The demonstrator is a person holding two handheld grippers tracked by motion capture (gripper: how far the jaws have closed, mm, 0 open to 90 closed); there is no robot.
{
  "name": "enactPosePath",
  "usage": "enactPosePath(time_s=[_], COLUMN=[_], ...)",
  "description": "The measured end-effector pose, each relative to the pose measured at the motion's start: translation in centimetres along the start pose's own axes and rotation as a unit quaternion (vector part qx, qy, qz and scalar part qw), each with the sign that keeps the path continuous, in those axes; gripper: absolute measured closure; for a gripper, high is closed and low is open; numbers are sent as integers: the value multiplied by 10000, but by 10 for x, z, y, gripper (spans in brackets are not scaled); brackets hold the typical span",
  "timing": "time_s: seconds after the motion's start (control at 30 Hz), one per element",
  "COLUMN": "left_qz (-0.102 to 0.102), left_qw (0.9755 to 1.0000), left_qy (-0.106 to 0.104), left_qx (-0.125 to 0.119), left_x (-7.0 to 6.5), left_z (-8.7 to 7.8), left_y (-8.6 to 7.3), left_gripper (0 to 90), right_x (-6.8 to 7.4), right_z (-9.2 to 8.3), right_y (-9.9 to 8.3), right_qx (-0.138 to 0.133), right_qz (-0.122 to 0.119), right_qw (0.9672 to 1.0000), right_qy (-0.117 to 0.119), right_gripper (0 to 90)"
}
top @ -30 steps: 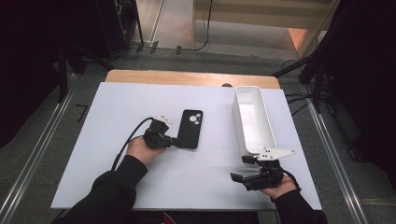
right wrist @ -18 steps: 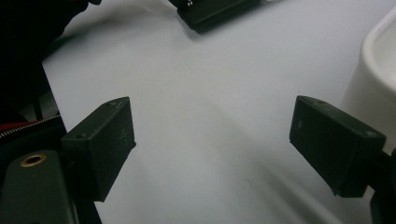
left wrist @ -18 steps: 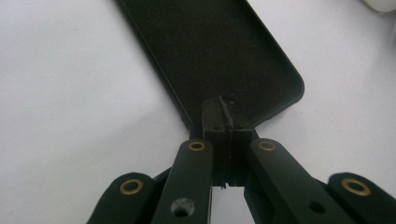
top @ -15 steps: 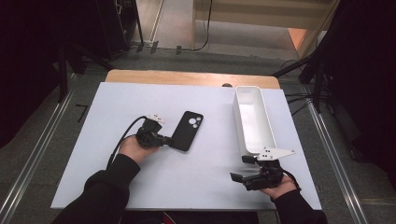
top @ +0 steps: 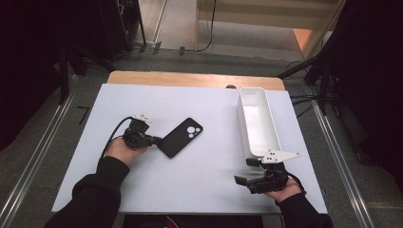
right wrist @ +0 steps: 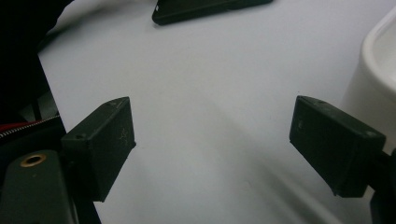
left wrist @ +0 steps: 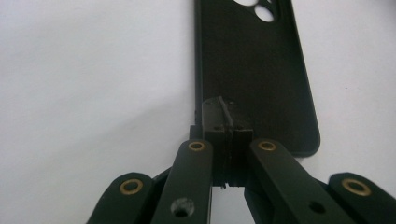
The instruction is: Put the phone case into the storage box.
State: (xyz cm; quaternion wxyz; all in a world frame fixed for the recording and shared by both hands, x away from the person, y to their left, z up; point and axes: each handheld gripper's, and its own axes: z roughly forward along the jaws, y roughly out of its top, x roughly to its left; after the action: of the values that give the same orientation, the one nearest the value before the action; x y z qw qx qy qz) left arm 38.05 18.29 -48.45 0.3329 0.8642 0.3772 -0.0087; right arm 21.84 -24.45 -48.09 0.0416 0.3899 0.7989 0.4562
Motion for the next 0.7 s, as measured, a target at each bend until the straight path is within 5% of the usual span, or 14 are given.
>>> enactPosePath(time_s=[0.2,0.7], left_qz=[-69,-111], left_qw=[9998,9968], left_qy=[-169,-701], left_qx=[-73,-360], left_x=[3,-9], left_z=[0,-19], left_y=[-1,0], left_gripper=[854,542], right_x=[0,-1], right_z=[0,0], right_y=[0,0], right_qx=[0,-43], right_qz=[9,20], right_qw=[10000,10000], right_qy=[-5,-12], right_gripper=[125,125])
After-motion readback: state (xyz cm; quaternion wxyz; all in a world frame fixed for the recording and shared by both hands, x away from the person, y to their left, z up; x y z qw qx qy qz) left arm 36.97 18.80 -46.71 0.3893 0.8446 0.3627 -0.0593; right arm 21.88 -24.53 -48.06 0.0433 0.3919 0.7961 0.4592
